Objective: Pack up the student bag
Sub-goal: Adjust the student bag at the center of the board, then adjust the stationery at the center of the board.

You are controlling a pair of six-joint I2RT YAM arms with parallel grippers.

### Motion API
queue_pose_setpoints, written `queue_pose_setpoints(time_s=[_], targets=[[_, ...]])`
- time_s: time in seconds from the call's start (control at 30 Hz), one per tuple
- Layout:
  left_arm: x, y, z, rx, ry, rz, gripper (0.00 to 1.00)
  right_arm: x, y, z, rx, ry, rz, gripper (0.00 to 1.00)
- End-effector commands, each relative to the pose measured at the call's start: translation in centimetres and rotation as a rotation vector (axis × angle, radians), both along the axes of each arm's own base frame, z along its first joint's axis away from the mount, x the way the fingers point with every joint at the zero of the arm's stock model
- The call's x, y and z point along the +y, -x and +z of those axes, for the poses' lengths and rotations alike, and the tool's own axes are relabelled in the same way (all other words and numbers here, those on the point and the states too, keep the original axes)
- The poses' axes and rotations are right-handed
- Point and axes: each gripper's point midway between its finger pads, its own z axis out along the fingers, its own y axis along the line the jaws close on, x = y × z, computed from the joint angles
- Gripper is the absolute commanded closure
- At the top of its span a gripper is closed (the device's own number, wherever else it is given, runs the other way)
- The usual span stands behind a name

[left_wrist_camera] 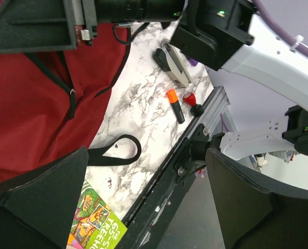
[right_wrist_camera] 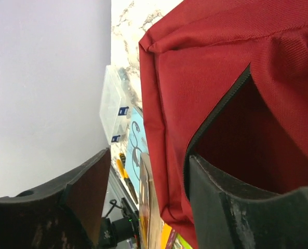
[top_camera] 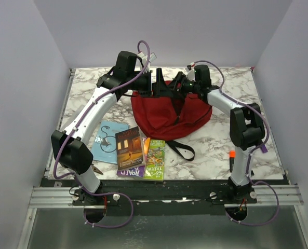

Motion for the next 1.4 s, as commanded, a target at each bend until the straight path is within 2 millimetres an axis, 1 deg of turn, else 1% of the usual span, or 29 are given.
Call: queue_pose_setpoints(time_s=[0.0,0.07,0.13,0.17,0.23,0.27,0.33,0.37,0.4,0.43,0.47,0.5,0.53,0.6,0.63,0.67,0.73,0.8,0.9,1.0,1.03,1.1,1.17,1.27,1.37], targets=[[-0.1,0.2,0.4,-0.016,0.02,-0.018,0.03,-2.0,2.0,2.7,-0.095,0.113,0.008,0.34],[-0.1,0.3,0.6,-0.016,0.023,-0.02,0.03,-4.1,2.5,2.4,-0.12,0.121,-0.053,0.29],[-0.1,0.5,0.8,-0.014,0.03,-0.025,0.04,-6.7,3.1,1.8,-0.121,0.128,-0.097,0.28],[-0.1,0.6,0.9,-0.016,0.032,-0.027,0.04,-8.0,3.4,2.0,-0.13,0.144,-0.123,0.28],[-0.1,0.7,1.1,-0.02,0.035,-0.029,0.04,-11.1,4.1,1.3,-0.114,0.232,-0.195,0.27],[-0.2,0.8,1.1,-0.019,0.037,-0.03,0.04,-12.8,4.6,0.7,-0.098,0.295,-0.231,0.27],[-0.3,1.0,1.3,-0.017,0.043,-0.038,0.04,-16.4,5.7,0.3,-0.093,0.425,-0.323,0.24],[-0.4,1.1,1.3,-0.016,0.045,-0.042,0.04,-18.7,6.2,-0.4,-0.077,0.505,-0.395,0.22],[-0.5,1.1,1.3,-0.015,0.046,-0.043,0.04,-20.6,7.0,-0.6,-0.053,0.555,-0.466,0.2],[-0.6,1.3,1.3,-0.013,0.046,-0.046,0.04,-22.8,7.8,-1.2,-0.017,0.592,-0.541,0.2],[-0.7,1.4,1.3,-0.013,0.048,-0.05,0.04,-25.0,8.6,-1.5,0.016,0.629,-0.619,0.2],[-0.8,1.5,1.2,-0.011,0.049,-0.056,0.04,-27.3,9.6,-2.3,0.059,0.679,-0.706,0.19],[-1.0,1.7,1.4,-0.014,0.052,-0.061,0.04,-29.6,10.6,-2.6,0.09,0.74,-0.79,0.16],[-1.3,2.0,1.3,-0.011,0.053,-0.072,0.04,-33.5,12.5,-3.7,0.16,0.815,-0.915,0.13],[-1.4,2.1,1.3,-0.011,0.053,-0.077,0.04,-34.9,13.3,-4.5,0.2,0.819,-0.968,0.1],[-1.6,2.2,1.4,-0.013,0.054,-0.081,0.04,-36.2,14.3,-5.6,0.257,0.786,-1.009,0.1],[-1.8,2.5,1.3,-0.013,0.052,-0.09,0.04,-37.5,15.7,-7.0,0.331,0.675,-1.054,0.11],[-2.1,2.7,1.0,-0.009,0.047,-0.095,0.04,-39.1,17.2,-7.6,0.375,0.644,-1.134,0.12],[-2.6,2.9,0.6,0.001,0.045,-0.11,0.04,-40.8,19.0,-7.8,0.393,0.645,-1.239,0.11],[-3.3,3.2,-0.1,0.019,0.037,-0.127,0.04,-42.0,21.2,-7.9,0.425,0.68,-1.341,0.07],[-3.6,3.4,-0.4,0.027,0.035,-0.135,0.04,-42.4,22.0,-8.2,0.447,0.674,-1.382,0.04],[-4.1,3.7,-0.8,0.04,0.032,-0.15,0.04,-42.8,23.3,-8.6,0.49,0.616,-1.445,0.02],[-4.6,4.0,-1.1,0.043,0.028,-0.163,0.04,-42.8,23.7,-8.8,0.487,0.555,-1.463,0.02],[-5.0,4.7,-1.0,0.034,0.027,-0.184,0.04,-43.1,24.4,-9.1,0.495,0.559,-1.49,0.0],[-5.1,4.9,-0.7,0.022,0.027,-0.186,0.04,-42.8,24.0,-9.9,0.505,0.55,-1.443,0.0]])
